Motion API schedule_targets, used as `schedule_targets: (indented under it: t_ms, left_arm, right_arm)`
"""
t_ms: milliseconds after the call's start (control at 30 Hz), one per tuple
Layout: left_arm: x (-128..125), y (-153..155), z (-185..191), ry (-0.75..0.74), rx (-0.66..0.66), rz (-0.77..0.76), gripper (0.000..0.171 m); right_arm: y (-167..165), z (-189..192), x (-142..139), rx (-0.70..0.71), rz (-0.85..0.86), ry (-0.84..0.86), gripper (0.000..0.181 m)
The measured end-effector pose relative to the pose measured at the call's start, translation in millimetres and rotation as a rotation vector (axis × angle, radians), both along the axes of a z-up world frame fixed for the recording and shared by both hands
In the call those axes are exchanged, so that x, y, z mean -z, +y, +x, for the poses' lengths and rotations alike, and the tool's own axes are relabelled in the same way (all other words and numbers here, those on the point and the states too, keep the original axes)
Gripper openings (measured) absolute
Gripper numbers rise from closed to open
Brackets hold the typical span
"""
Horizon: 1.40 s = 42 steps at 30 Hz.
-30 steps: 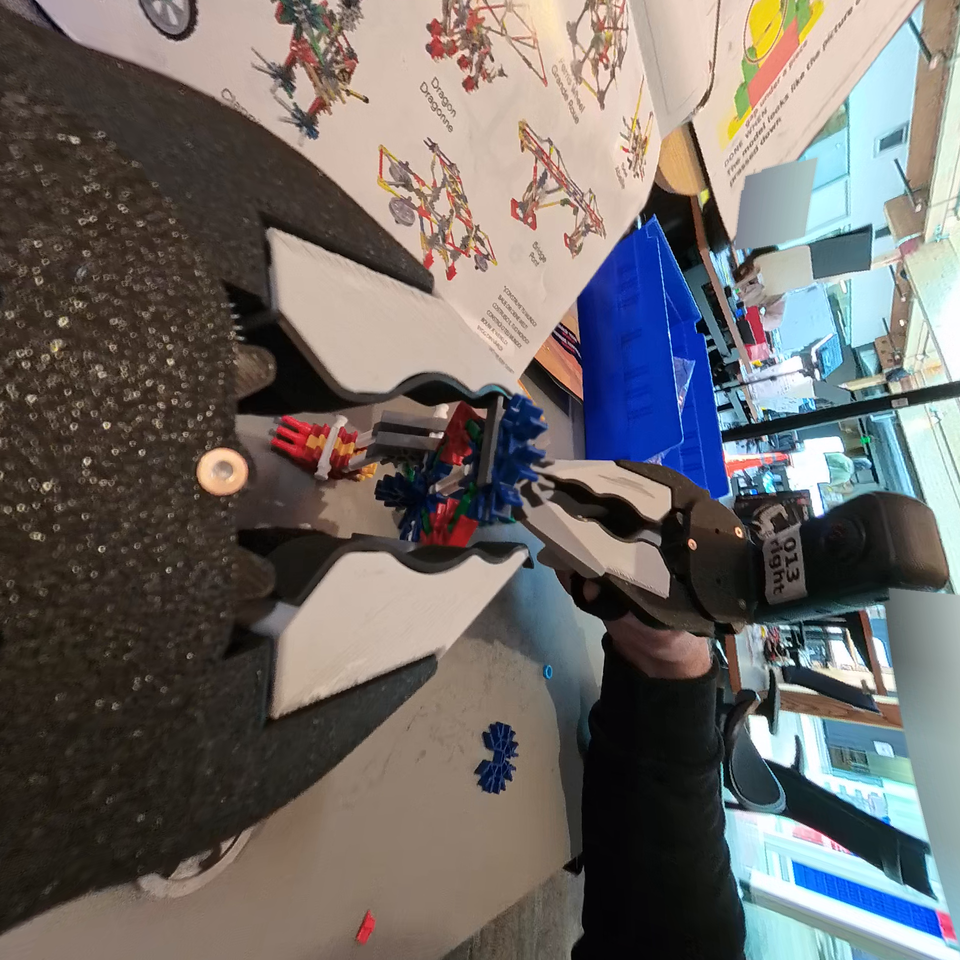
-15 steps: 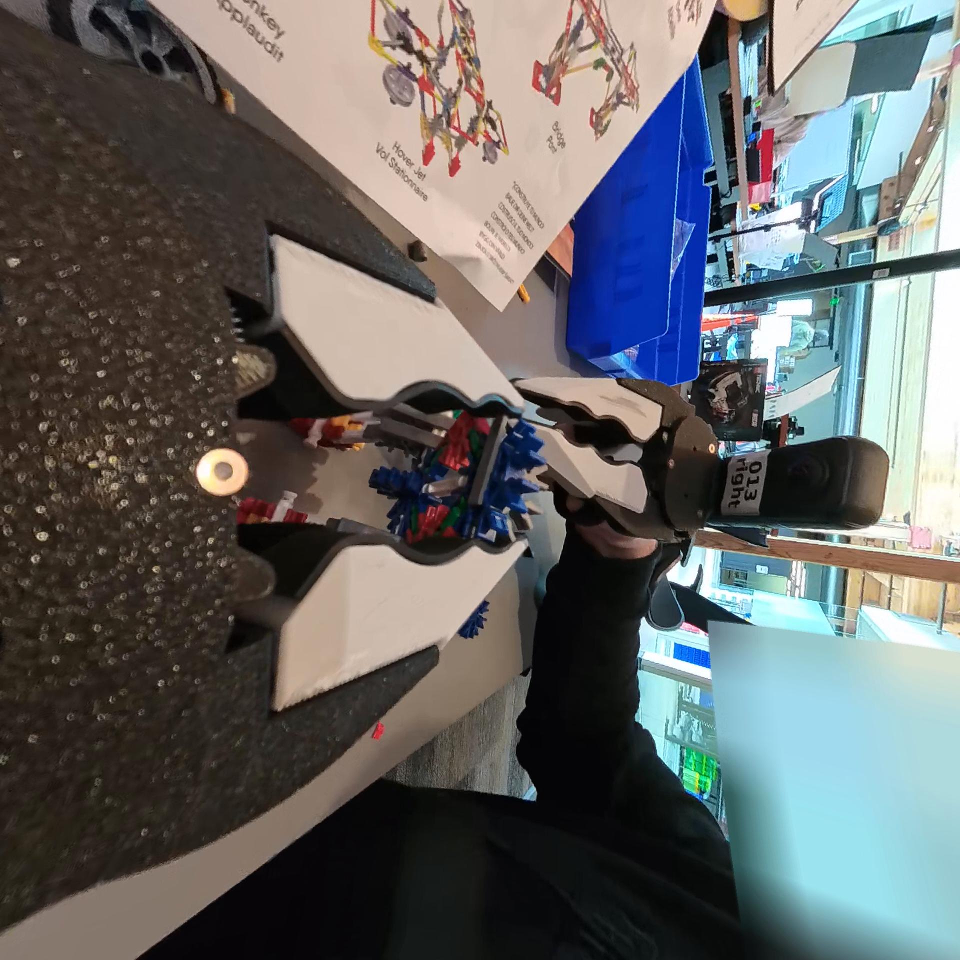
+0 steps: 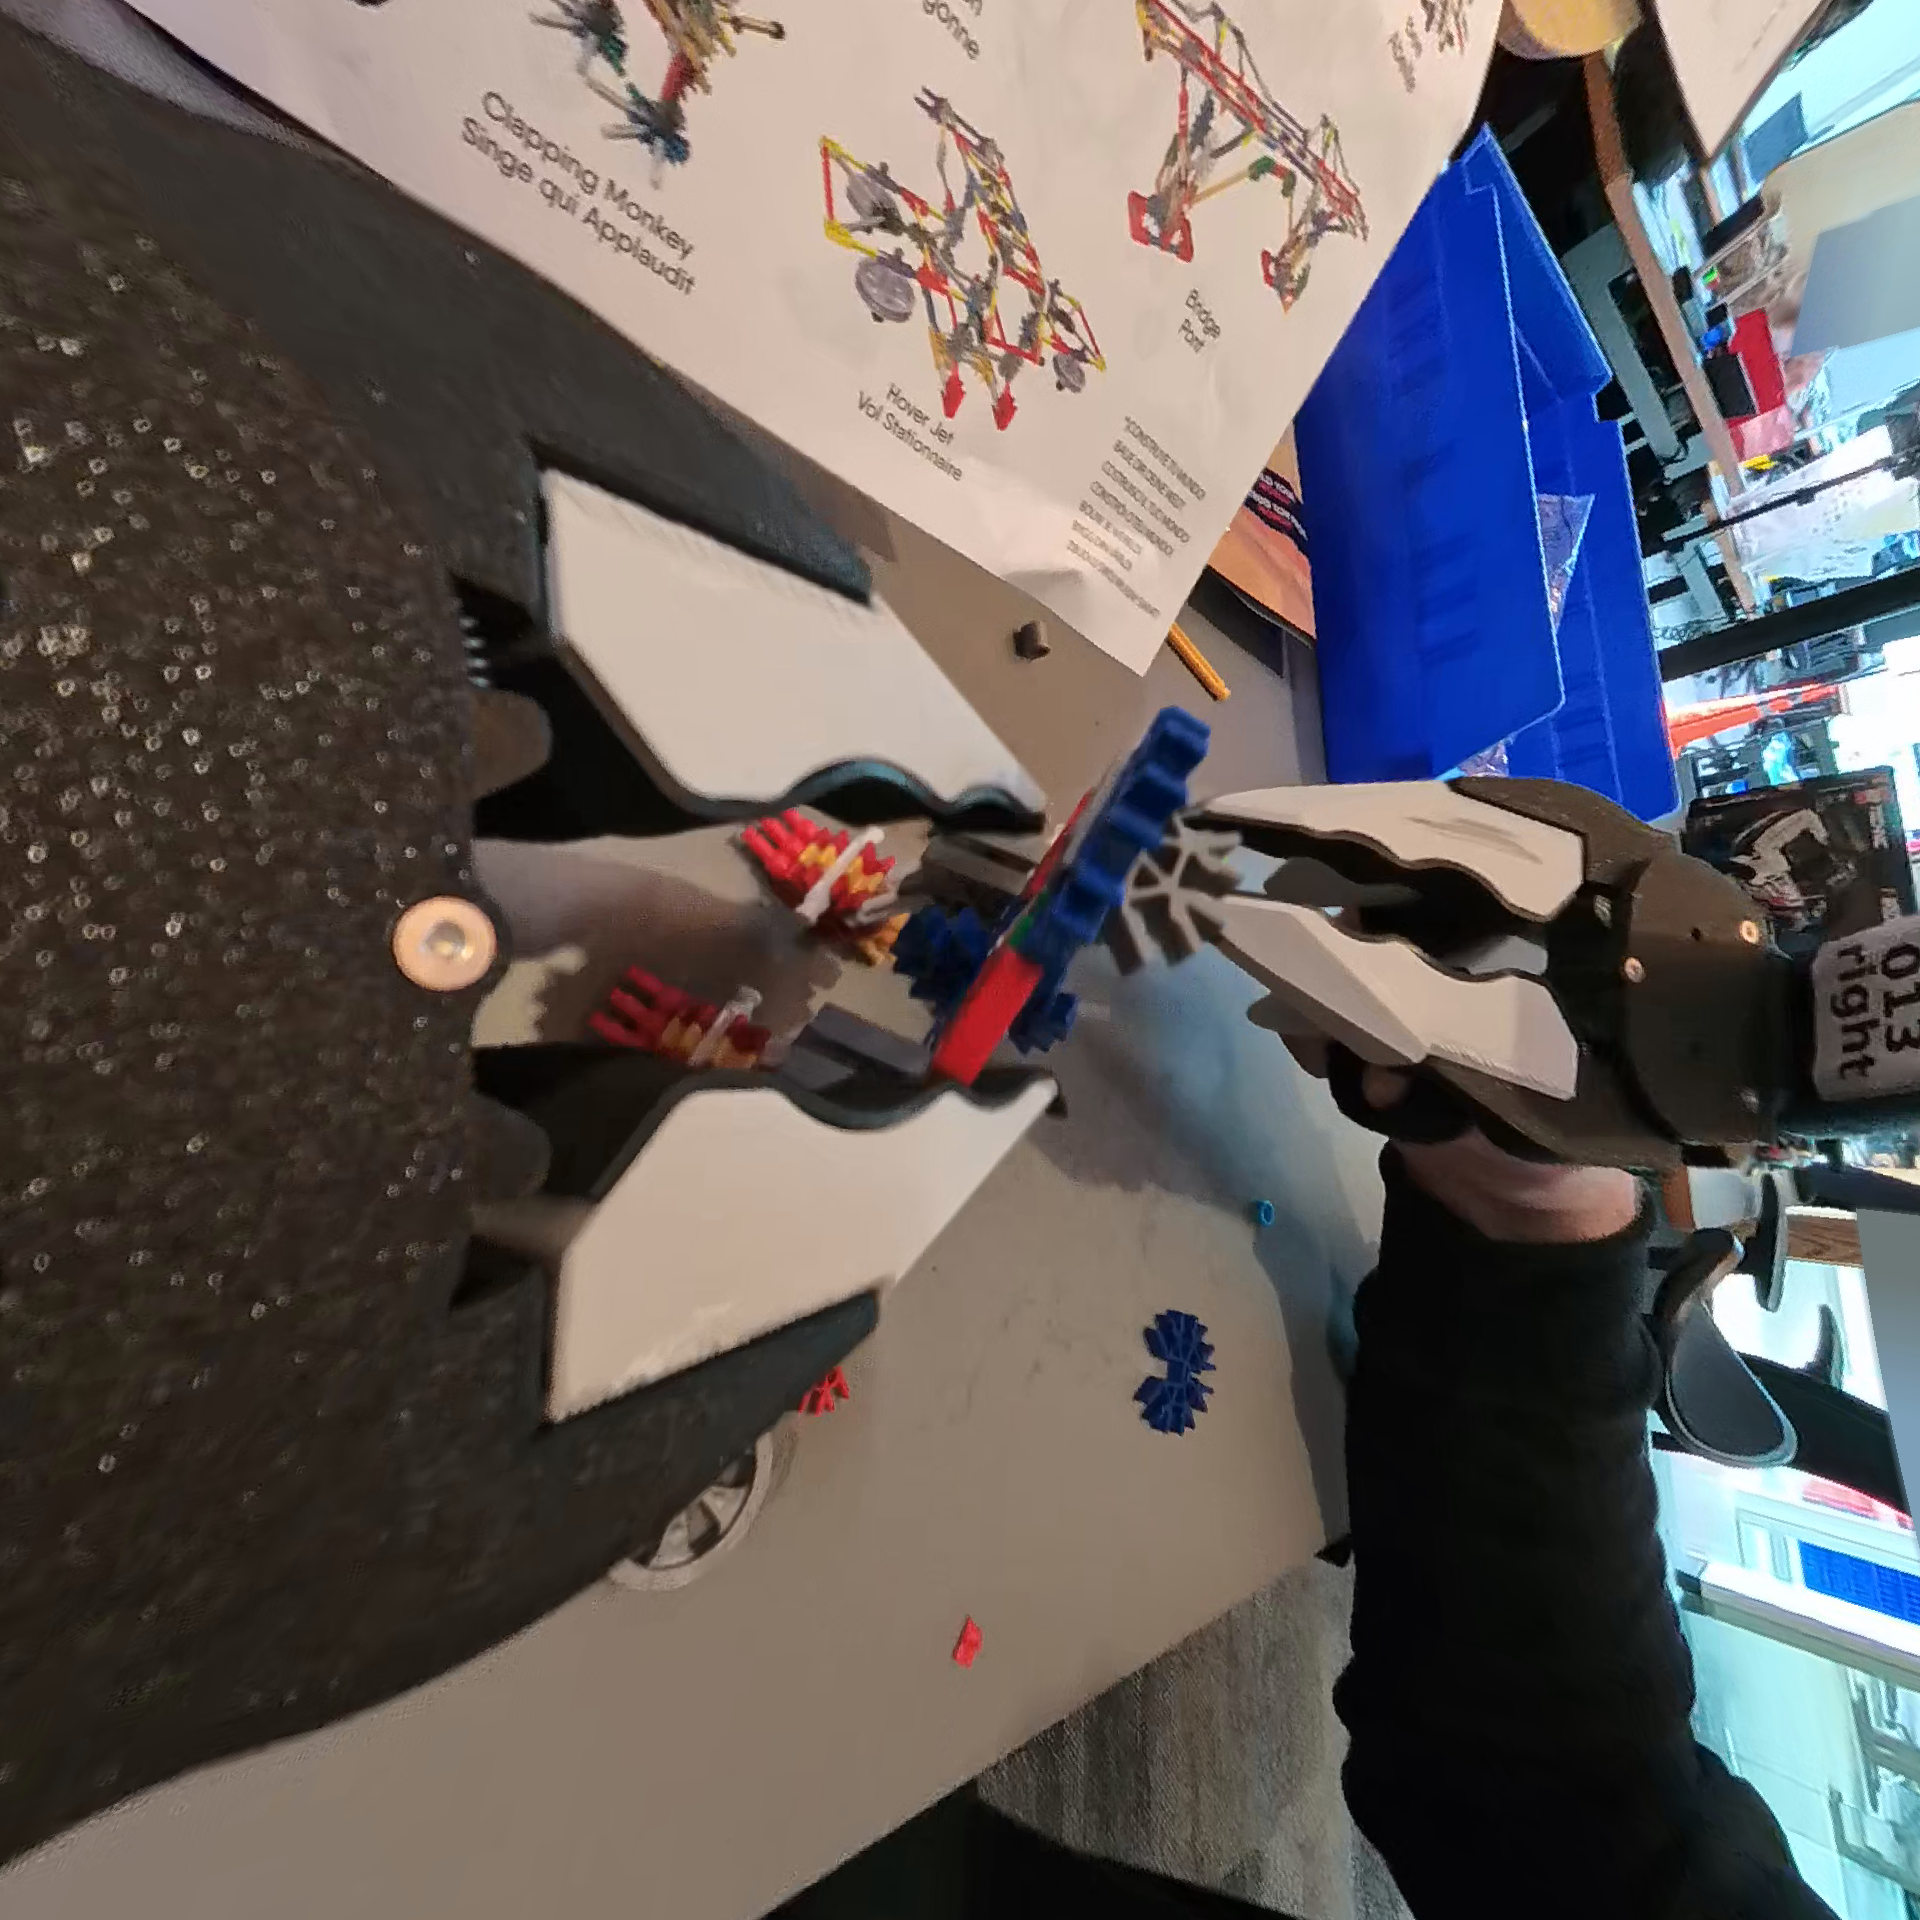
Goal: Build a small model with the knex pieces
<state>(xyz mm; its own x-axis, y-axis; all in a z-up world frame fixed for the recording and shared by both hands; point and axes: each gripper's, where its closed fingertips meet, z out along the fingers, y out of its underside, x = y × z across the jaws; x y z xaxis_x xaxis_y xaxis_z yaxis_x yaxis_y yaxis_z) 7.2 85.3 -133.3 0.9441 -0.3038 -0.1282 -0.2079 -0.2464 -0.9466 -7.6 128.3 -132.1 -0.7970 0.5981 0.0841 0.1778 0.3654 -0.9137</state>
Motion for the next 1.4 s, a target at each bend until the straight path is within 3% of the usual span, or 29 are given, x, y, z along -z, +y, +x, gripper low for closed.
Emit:
schedule_targets:
  t_ms: [67,133,967,1167,1400]
  left_arm:
    - [1.9,0.6,-1.8,0.001,-0.005,-0.001,0.025]
    - [2.3,1.3,-1.3,-0.008,0.000,0.003,0.023]
    - [2.2,7.2,2.6,-0.059,0.016,0.021,0.023]
    - [2.3,10.5,20.5,-0.083,0.090,0.022,0.023]
    - [2.4,10.0,34.6,-0.114,0.162,0.013,0.022]
  right_arm:
    - [-0.8,0.5,-0.3,-0.002,0.001,0.001,0.016]
    - [-1.4,0.8,-0.3,-0.004,0.004,0.003,0.016]
    - [-6.7,2.0,-4.9,-0.009,0.007,0.030,0.017]
    - [-24.9,14.1,-16.9,-0.091,-0.080,0.044,0.022]
    - [-33.0,20.5,-9.0,-0.139,-0.078,0.001,0.020]
